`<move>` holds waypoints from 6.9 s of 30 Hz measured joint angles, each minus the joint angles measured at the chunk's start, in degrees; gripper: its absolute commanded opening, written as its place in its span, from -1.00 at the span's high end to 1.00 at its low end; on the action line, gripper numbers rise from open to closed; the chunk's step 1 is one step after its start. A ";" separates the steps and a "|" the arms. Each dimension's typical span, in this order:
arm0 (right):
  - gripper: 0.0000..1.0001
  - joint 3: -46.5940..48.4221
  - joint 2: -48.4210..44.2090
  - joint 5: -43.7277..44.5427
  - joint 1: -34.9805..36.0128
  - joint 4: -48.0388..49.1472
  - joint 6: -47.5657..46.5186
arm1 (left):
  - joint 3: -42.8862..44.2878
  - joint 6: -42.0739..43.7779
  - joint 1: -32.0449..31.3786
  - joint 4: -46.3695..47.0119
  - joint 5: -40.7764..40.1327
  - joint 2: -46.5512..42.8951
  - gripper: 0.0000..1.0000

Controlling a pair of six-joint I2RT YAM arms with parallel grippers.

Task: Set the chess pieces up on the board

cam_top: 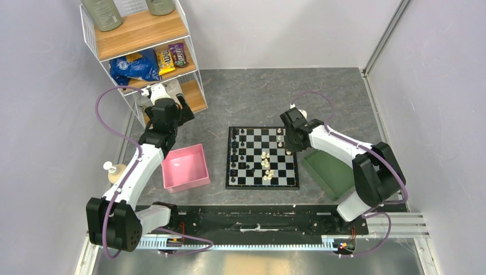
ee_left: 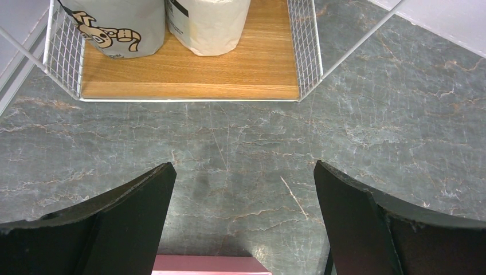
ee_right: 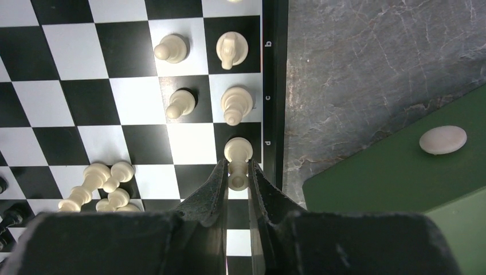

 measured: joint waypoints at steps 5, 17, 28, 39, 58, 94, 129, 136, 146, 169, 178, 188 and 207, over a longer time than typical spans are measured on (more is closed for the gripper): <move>0.51 0.02 0.33 -0.11 -0.48 0.76 -0.24 | 0.00 0.00 0.00 0.00 -0.04 0.00 -0.99; 0.15 1.03 0.42 -1.20 -0.55 -1.38 -1.31 | 0.00 0.00 0.00 -0.02 -0.07 0.00 -0.99; 0.01 5.68 -5.42 -4.74 0.74 -2.82 -2.62 | 0.00 -0.02 0.00 0.02 -0.02 0.00 -0.99; -0.01 11.96 4.13 -6.93 10.08 -2.54 -2.43 | 0.00 -0.02 0.00 0.00 -0.13 -0.68 -0.99; 0.14 17.11 12.57 -6.95 13.42 -4.74 -3.10 | -0.02 -0.02 0.00 0.00 -0.31 -0.72 -0.99; 0.65 17.27 3.10 -0.74 14.05 -7.08 -3.41 | -0.42 0.00 0.00 0.00 -0.66 -0.72 -0.99; 0.59 -3.21 -7.58 -0.46 3.98 -4.94 2.73 | -0.42 0.00 0.00 0.00 -1.44 -0.72 -0.99; 0.55 -3.54 -6.21 0.46 3.91 -3.54 3.02 | -0.44 0.00 0.00 0.00 -1.44 -0.72 -0.99; 0.40 -3.76 -4.94 1.44 3.91 -2.56 3.02 | -0.44 0.00 0.00 0.02 -1.44 -0.70 -0.99; 0.12 -4.52 -20.46 3.32 3.91 -8.48 3.87 | -0.44 -0.02 0.00 0.02 -1.27 -0.70 -0.99; 0.13 -13.57 -24.39 2.69 2.08 -12.00 8.24 | -0.44 -0.02 0.00 -0.04 -1.03 -0.83 -0.99; 0.06 -10.56 -16.31 5.46 -9.03 -10.03 7.19 | 0.55 0.02 0.00 -1.66 -0.46 -1.42 -0.99; -0.78 0.87 -18.18 -13.29 -10.05 -6.14 5.49 | 11.15 -2.14 0.00 -6.99 -0.22 2.82 -0.99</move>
